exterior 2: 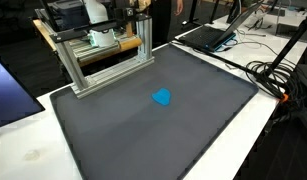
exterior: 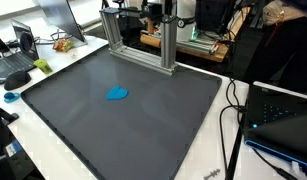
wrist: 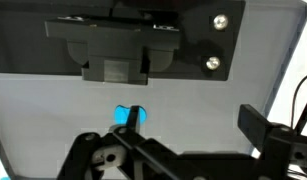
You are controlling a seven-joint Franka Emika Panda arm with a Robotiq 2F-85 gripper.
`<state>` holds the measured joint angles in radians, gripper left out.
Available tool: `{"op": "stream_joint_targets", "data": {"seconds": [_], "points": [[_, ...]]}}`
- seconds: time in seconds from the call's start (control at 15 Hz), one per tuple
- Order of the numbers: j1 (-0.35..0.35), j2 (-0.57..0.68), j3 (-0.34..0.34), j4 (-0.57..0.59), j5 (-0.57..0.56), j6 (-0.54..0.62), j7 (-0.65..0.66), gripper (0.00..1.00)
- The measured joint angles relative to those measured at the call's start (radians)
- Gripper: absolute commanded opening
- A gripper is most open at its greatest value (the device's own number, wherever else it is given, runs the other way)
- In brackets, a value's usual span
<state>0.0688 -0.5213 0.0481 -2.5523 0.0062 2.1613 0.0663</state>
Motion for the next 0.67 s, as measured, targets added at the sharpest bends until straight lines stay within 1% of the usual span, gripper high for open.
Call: {"op": "stream_joint_targets", "data": {"seconds": [0.27, 0.53, 0.67], "points": [[0.000, 0.056, 0.001, 0.017, 0.001, -0.021, 0.000, 1.00], [0.000, 0.098, 0.004, 0.054, 0.001, -0.141, 0.000, 1.00], [0.000, 0.115, 0.004, 0.079, 0.003, -0.166, 0.000, 1.00]]}}
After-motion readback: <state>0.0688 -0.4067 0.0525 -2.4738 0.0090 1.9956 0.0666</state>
